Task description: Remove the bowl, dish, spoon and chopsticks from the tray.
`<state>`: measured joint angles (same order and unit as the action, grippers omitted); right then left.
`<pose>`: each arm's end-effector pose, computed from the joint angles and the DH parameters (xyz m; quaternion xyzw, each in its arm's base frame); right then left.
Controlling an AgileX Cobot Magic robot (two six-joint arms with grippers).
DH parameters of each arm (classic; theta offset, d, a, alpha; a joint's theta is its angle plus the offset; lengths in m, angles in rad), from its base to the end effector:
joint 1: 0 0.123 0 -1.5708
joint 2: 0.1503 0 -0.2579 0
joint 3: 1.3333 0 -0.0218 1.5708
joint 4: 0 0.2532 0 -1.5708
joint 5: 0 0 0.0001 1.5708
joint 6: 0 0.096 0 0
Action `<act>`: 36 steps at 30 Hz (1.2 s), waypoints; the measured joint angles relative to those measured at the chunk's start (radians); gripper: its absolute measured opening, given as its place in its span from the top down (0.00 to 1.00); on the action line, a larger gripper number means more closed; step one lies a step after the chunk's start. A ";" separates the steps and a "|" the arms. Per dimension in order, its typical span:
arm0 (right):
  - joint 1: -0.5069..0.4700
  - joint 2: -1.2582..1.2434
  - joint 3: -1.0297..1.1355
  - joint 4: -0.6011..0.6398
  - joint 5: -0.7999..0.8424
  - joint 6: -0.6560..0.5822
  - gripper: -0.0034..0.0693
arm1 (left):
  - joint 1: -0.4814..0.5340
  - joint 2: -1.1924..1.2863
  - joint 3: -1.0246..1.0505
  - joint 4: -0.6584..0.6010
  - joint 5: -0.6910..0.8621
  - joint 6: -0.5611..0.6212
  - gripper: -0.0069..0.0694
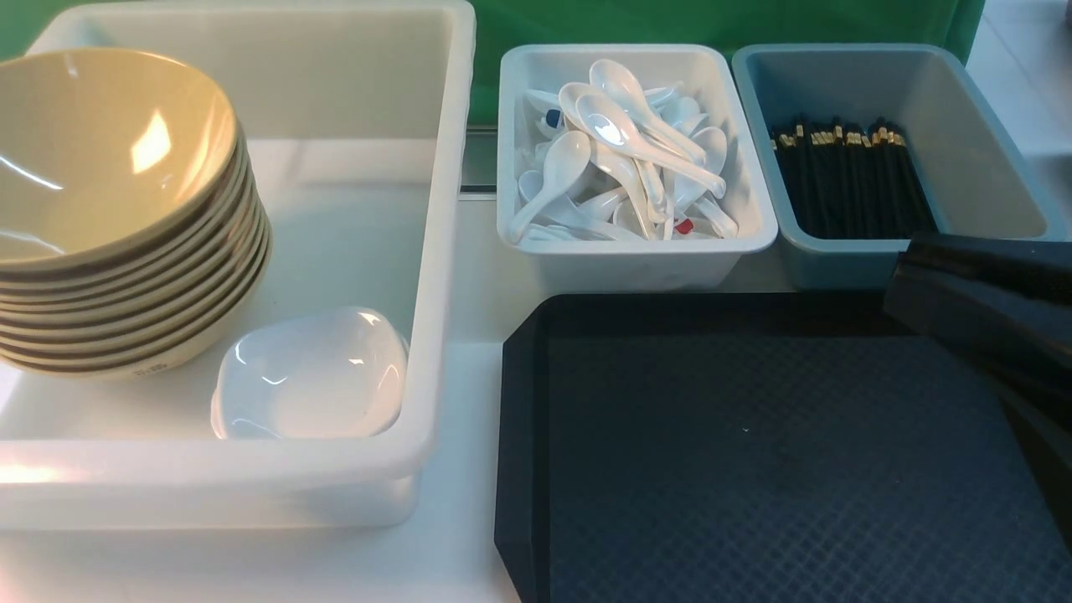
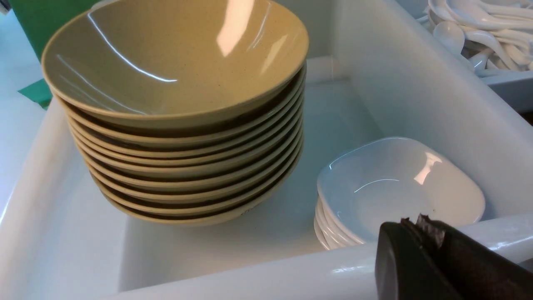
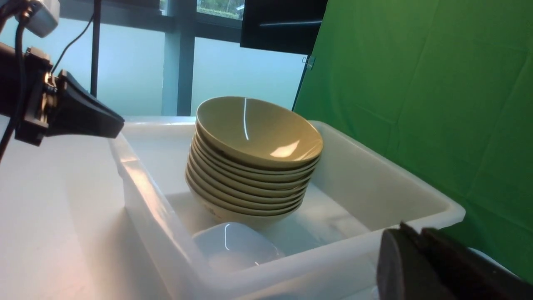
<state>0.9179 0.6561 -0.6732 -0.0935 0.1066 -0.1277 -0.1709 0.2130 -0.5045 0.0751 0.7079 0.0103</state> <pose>0.1023 0.1321 0.3569 -0.3785 0.5980 0.2380 0.6652 0.0766 -0.0085 0.2975 0.0825 0.8087 -0.0103 0.5823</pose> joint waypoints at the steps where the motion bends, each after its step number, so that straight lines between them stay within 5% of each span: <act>1: 0.000 0.000 0.000 0.000 0.001 0.000 0.85 | 0.000 0.000 0.000 0.000 0.000 0.000 0.92; 9: -0.089 -0.121 0.118 0.000 -0.032 0.001 0.90 | 0.000 0.000 0.000 0.002 0.000 0.000 0.92; 24: -0.944 -0.572 0.666 0.000 -0.060 0.239 0.91 | 0.000 0.000 0.000 0.003 0.000 0.000 0.92; 28: -1.038 -0.659 0.699 0.000 0.062 0.283 0.91 | 0.000 0.000 0.000 0.004 0.001 0.000 0.92; 36: -1.032 -0.667 0.701 -0.001 0.213 0.316 0.91 | 0.000 -0.001 0.000 0.004 0.008 0.000 0.92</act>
<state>-0.1142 -0.0110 0.0279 -0.0944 0.3192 0.1886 -0.1709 0.2122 -0.5045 0.0794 0.7159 0.0103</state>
